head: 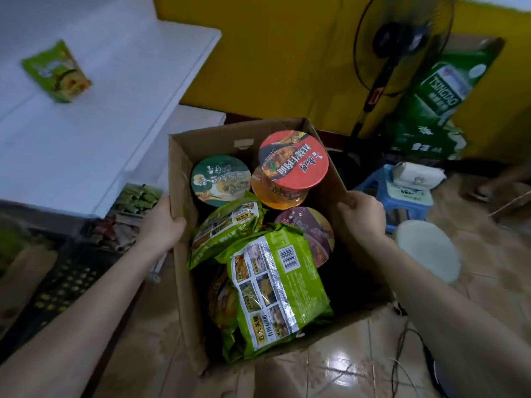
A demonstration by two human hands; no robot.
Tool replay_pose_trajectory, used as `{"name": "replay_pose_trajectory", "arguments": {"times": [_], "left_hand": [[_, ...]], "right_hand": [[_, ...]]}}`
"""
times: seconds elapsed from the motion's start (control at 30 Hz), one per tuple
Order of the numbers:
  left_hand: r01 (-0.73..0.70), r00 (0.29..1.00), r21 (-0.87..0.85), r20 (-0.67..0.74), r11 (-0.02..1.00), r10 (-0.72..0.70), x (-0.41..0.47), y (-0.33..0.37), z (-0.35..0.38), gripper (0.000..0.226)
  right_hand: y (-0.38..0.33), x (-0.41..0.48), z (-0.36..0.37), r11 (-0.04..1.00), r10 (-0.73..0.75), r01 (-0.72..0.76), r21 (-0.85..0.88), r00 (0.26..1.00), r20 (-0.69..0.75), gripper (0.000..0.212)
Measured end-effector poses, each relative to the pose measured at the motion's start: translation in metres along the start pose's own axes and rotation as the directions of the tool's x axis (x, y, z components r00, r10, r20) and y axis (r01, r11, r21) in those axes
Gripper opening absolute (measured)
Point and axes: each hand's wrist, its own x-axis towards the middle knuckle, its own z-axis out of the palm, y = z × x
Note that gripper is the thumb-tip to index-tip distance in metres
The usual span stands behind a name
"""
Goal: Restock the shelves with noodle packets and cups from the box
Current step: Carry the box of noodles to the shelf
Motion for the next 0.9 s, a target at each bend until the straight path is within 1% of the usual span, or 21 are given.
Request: {"name": "replay_pose_trajectory", "arguments": {"times": [0.1,0.23,0.43,0.6,0.73,0.8,0.9], "left_hand": [[-0.024,0.999,0.012,0.036,1.000,0.024,0.063,0.030,0.019,0.019],[-0.026,0.999,0.033,0.042,0.999,0.025,0.147,0.068,0.041,0.024],[0.027,0.999,-0.070,0.049,0.997,-0.024,0.267,0.117,0.063,0.029],[0.007,0.999,-0.082,0.048,0.997,-0.003,0.370,0.154,0.077,0.025],[0.034,0.999,-0.023,0.023,0.999,-0.034,0.444,0.188,0.087,0.027],[0.040,0.999,-0.012,0.012,0.999,-0.040,0.479,0.204,0.092,0.028],[0.054,0.998,-0.014,0.014,0.998,-0.054,0.531,0.222,0.098,0.031]], "right_hand": [[0.003,0.063,0.008,1.000,0.026,-0.026,0.003,1.000,-0.012,0.025],[-0.001,0.154,0.016,0.999,0.047,-0.047,-0.003,0.999,0.001,0.023],[-0.024,0.284,0.027,0.999,0.038,-0.038,-0.016,0.999,-0.001,0.020],[-0.044,0.389,0.051,0.998,0.056,-0.056,-0.024,0.998,-0.010,0.021],[-0.059,0.466,0.070,0.998,0.065,-0.066,-0.007,0.998,-0.002,0.024],[-0.067,0.505,0.079,0.998,0.064,-0.064,-0.004,0.998,0.005,0.027],[-0.077,0.561,0.095,0.999,0.046,-0.046,-0.002,0.999,0.025,0.024]]}}
